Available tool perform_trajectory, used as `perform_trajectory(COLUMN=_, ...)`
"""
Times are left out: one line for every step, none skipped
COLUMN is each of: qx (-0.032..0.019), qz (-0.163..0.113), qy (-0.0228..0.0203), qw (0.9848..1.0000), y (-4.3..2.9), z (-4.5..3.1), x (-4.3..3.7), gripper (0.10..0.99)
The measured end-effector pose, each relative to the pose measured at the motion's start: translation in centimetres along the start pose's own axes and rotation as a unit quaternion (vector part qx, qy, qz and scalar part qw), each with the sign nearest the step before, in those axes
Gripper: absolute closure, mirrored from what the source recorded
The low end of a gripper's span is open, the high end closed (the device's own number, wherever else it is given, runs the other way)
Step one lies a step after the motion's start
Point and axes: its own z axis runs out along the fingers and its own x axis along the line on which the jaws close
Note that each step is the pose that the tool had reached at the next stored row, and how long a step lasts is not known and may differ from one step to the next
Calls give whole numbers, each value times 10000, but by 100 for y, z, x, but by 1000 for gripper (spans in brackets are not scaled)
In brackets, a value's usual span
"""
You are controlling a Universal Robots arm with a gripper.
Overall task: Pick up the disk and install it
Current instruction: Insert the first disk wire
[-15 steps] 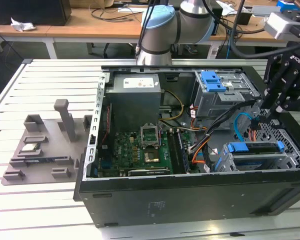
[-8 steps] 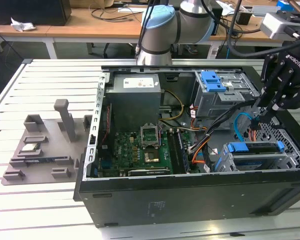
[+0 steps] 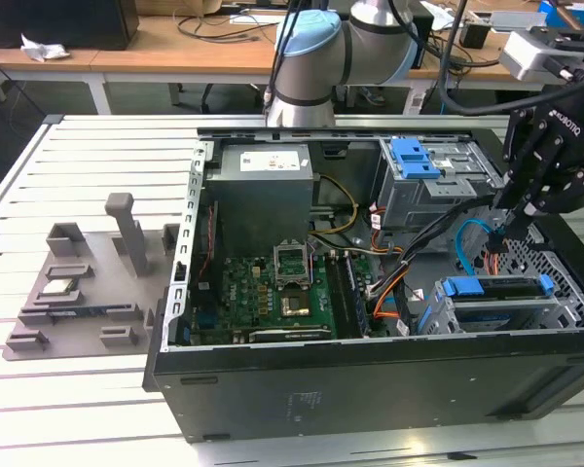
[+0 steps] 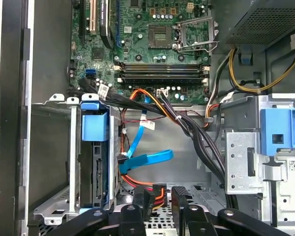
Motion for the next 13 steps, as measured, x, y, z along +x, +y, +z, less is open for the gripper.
perform_trajectory(qx=0, qz=0, qy=0, qw=10000, y=-1, z=18, x=-7, gripper=725)
perform_trajectory(qx=0, qz=0, qy=1, qw=10000, y=-2, z=26, x=-10, gripper=725)
perform_trajectory(qx=0, qz=0, qy=4, qw=10000, y=-3, z=32, x=-12, gripper=725)
perform_trajectory(qx=0, qz=0, qy=19, qw=10000, y=-15, z=33, x=-13, gripper=725)
perform_trajectory(qx=0, qz=2, qy=38, qw=10000, y=-27, z=32, x=-13, gripper=725)
perform_trajectory(qx=0, qz=4, qy=62, qw=10000, y=-39, z=33, x=-12, gripper=725)
perform_trajectory(qx=0, qz=7, qy=85, qw=10000, y=-50, z=33, x=-7, gripper=725)
perform_trajectory(qx=0, qz=7, qy=95, qw=10000, y=-58, z=32, x=-4, gripper=725)
perform_trajectory(qx=1, qz=8, qy=104, qw=9999, y=-67, z=32, x=0, gripper=725)
perform_trajectory(qx=1, qz=9, qy=112, qw=9999, y=-73, z=33, x=4, gripper=725)
perform_trajectory(qx=1, qz=10, qy=118, qw=9999, y=-80, z=33, x=8, gripper=725)
perform_trajectory(qx=0, qz=11, qy=135, qw=9999, y=-87, z=34, x=23, gripper=725)
perform_trajectory(qx=1, qz=13, qy=146, qw=9999, y=-89, z=38, x=45, gripper=725)
